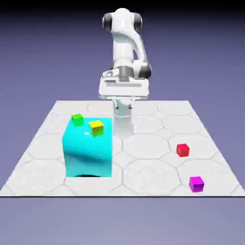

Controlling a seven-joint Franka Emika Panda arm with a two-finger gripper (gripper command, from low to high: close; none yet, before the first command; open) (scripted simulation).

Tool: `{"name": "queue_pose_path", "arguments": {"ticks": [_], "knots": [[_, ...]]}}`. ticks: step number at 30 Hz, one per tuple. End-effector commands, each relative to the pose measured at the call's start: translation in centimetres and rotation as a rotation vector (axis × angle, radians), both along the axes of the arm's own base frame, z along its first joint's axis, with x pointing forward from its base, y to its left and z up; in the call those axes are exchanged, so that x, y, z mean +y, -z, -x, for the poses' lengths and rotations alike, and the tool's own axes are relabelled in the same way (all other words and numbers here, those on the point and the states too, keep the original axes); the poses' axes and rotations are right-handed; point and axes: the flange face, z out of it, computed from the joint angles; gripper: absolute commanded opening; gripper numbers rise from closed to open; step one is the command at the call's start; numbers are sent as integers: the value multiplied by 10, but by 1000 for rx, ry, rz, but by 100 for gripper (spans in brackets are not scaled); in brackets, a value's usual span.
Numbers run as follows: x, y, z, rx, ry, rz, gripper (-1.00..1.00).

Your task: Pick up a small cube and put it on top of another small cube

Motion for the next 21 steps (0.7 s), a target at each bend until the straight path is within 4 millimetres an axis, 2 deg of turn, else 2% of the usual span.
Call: {"name": "queue_pose_path", "arguments": {"ticks": [1,6,11,16,21], "knots": [[9,5,-9,29,-6,4,0],[56,36,-48,174,-35,20,0],[106,76,-78,313,-57,35,0],[159,120,-99,444,-71,45,0],[213,167,-109,564,-77,50,0]]}}
